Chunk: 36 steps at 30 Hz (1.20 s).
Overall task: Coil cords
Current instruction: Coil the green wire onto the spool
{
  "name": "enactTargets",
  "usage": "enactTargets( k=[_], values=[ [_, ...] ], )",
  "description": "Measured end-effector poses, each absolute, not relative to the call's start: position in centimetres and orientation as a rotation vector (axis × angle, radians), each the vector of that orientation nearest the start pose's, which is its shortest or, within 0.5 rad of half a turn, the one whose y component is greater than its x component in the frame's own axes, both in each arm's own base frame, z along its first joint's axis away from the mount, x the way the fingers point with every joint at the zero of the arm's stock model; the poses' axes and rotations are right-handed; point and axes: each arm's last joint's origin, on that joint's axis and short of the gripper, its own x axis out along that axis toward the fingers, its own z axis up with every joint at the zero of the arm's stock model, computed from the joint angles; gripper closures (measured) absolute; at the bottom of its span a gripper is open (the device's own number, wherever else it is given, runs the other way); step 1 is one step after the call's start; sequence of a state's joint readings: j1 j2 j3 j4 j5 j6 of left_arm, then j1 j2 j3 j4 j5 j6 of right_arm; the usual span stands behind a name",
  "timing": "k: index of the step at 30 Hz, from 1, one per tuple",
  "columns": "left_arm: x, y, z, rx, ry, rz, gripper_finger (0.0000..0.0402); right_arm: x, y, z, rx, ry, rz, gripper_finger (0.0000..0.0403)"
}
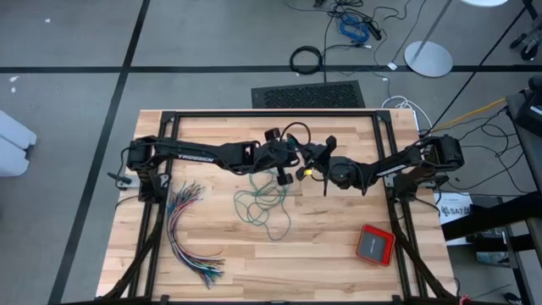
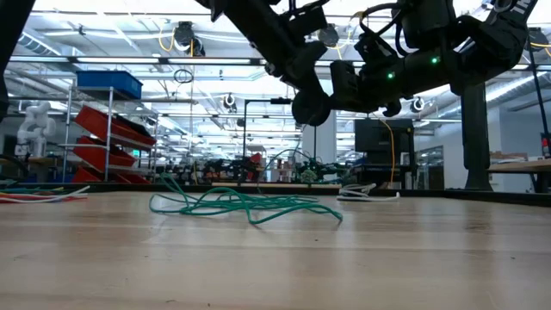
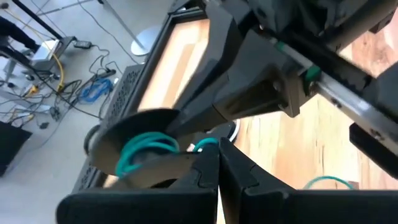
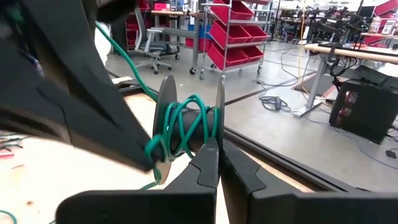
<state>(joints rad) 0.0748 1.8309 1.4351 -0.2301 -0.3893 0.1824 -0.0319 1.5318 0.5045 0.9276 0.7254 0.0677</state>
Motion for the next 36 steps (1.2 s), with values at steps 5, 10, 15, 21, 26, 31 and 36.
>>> enactTargets(
  k=[5,10,15,21,26,31,36],
  values=[
    [41.2,4.0,27.8,0.312,0.698,0.421,0.0401,27.6,-2.8,17.9,0.026,0.081,-0.758,0.0403],
    [40.8,4.1,29.0,0.361,0.784,0.443,0.0401,27.6,-2.6,17.7,0.019,0.097,-0.75,0.0403],
    [39.9,4.3,29.5,0.431,0.875,0.47,0.0401,27.6,-2.5,17.7,0.021,0.093,-0.747,0.0403],
    [38.9,5.4,29.9,0.468,0.942,0.488,0.0402,27.7,-2.1,18.1,0.002,0.065,-0.731,0.0403],
    [38.3,6.5,29.6,0.462,1.002,0.499,0.0401,27.7,-1.5,18.4,-0.021,0.044,-0.712,0.0403],
    [38.1,7.0,29.5,0.455,1.019,0.499,0.0402,27.7,-1.4,18.5,-0.03,0.042,-0.713,0.0403],
    [38.1,7.1,29.5,0.453,1.022,0.501,0.0394,27.7,-1.4,18.5,-0.035,0.043,-0.713,0.0403]
  ],
)
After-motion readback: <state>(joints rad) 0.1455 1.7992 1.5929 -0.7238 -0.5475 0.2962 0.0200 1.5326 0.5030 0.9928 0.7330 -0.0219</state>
